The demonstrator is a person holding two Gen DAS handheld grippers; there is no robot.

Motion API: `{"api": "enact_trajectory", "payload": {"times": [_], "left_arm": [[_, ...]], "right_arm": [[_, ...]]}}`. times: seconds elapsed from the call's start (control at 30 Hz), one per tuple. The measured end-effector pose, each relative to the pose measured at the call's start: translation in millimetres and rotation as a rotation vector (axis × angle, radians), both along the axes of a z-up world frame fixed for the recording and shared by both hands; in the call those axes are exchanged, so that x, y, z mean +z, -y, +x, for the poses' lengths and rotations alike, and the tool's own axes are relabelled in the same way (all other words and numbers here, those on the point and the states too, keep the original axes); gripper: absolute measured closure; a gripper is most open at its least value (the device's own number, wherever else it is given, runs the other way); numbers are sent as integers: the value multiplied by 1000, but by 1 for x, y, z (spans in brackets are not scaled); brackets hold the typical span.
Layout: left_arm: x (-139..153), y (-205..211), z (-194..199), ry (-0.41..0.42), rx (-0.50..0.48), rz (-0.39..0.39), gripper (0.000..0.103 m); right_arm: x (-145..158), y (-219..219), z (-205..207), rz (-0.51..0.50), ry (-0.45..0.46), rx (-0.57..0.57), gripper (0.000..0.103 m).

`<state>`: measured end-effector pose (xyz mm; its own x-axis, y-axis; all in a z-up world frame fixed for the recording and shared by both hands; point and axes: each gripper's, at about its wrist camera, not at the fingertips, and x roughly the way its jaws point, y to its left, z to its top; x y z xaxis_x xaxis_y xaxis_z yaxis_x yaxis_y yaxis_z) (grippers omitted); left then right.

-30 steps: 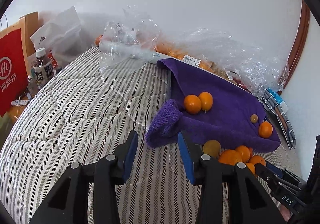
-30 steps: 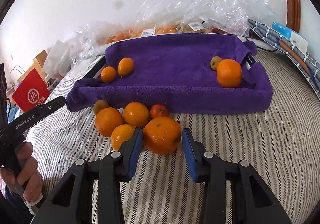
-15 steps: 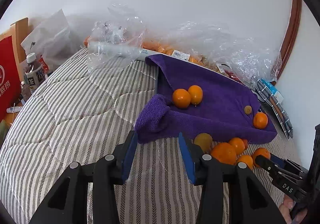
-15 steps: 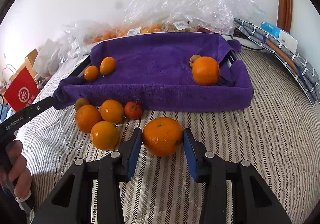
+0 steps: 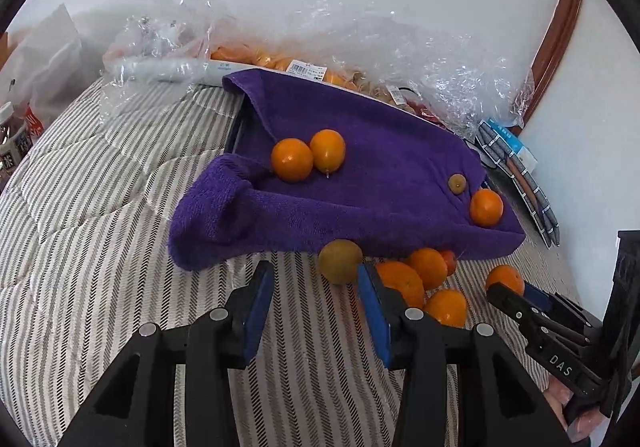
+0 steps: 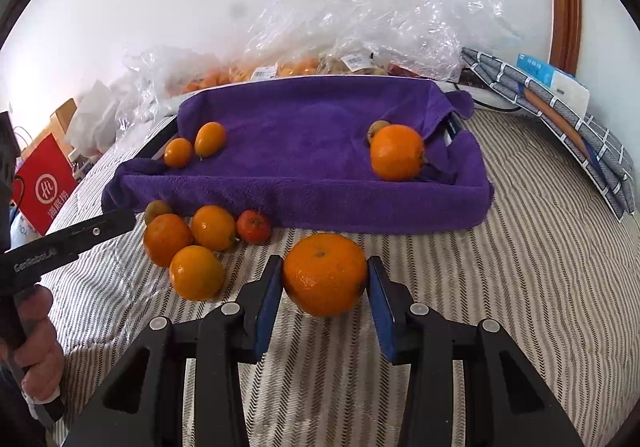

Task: Organize fruits
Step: 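Close the left tool on a yellow-green fruit while the right grasps a large orange, then carry both fruits over the towel and open both tools to release them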

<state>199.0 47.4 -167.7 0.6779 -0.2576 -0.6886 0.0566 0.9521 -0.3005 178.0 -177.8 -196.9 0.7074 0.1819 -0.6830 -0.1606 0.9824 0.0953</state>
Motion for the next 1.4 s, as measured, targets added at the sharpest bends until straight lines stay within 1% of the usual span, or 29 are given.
{"api": "enact_trajectory", "payload": {"times": [0.1,0.17,0.23,0.3,0.4,0.57,0.67,0.8,0.93,1.17,1.4], "left_arm": [[-3,4,10,-26,-7,-25,64],[-5,6,15,-37,-12,-43,68],[-7,9,19,-46,-12,-46,71],[-8,12,20,-47,-18,-48,77],[-7,14,16,-26,-4,-21,77],[-1,9,5,35,47,-6,77],[3,9,0,65,73,31,77],[8,8,-5,94,89,51,77],[11,5,-9,112,102,61,77],[15,-1,-14,132,136,55,77],[14,-13,-13,114,175,24,77]], "right_arm": [[-1,9,1,47,-10,11,61],[-1,12,2,74,-12,21,61],[-1,10,2,66,-13,26,61],[-2,7,3,57,-16,38,61],[-2,6,3,57,-18,44,61],[-1,9,3,72,-14,21,61],[-1,11,2,82,-8,28,61],[1,10,-2,89,12,49,61],[2,13,-3,100,19,39,61],[3,21,-4,139,35,26,61],[5,28,-6,165,49,-10,61]]}}
